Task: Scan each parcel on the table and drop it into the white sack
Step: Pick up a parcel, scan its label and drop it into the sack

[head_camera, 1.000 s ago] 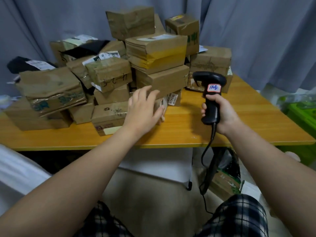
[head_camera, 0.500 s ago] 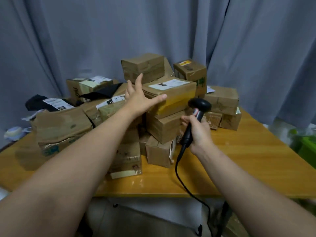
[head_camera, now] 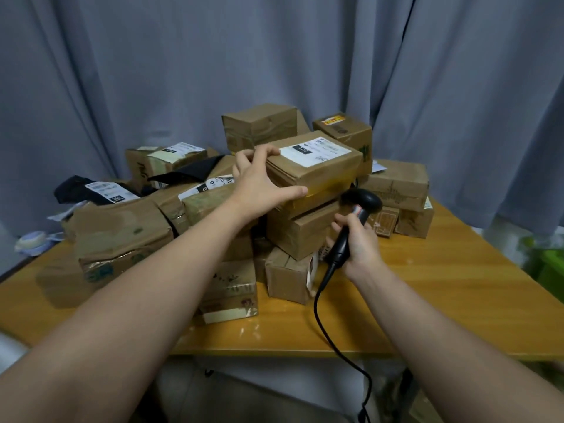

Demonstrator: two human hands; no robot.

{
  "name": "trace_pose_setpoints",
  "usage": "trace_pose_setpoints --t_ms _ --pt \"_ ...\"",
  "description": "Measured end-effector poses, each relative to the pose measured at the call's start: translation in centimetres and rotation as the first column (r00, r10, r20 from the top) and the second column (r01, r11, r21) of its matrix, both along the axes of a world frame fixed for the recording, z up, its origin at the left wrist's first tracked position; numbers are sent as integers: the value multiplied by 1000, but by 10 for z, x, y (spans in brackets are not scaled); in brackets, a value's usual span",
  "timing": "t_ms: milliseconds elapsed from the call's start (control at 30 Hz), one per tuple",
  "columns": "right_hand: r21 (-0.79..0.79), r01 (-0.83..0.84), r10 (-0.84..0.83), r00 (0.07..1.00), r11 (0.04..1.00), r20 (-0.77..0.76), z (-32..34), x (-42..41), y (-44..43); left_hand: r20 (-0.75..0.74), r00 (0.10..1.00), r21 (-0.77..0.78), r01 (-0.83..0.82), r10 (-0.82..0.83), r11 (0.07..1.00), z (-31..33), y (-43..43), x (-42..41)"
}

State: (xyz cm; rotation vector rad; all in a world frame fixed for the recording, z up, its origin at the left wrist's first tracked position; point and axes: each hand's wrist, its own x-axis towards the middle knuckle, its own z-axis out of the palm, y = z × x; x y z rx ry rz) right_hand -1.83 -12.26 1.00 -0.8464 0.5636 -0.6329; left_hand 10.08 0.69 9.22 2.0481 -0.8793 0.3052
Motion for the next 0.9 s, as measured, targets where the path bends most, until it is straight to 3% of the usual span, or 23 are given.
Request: trace_pose_setpoints --t_ms 200,333,467,633,800,900 --pt "-84 -56 51 997 995 -61 10 -22 7 87 992 -93 -87 95 992 -9 41 -28" --pt "-128 41 -21 988 991 155 21 -34 19 128 980 -162 -131 152 978 -20 61 -58" --pt "-210 -93 138 967 973 213 35 -47 43 208 966 -160 -124 156 979 -44 69 -90" --pt "-208 -114 157 966 972 205 32 -53 69 189 956 -148 -198 224 969 -70 68 -116" --pt "-64 -184 195 941 981 278 21 -60 80 172 965 -244 -153 198 958 -84 75 -117" --pt "-62 -173 183 946 983 266 17 -65 82 178 966 -183 -153 186 971 -88 73 -118"
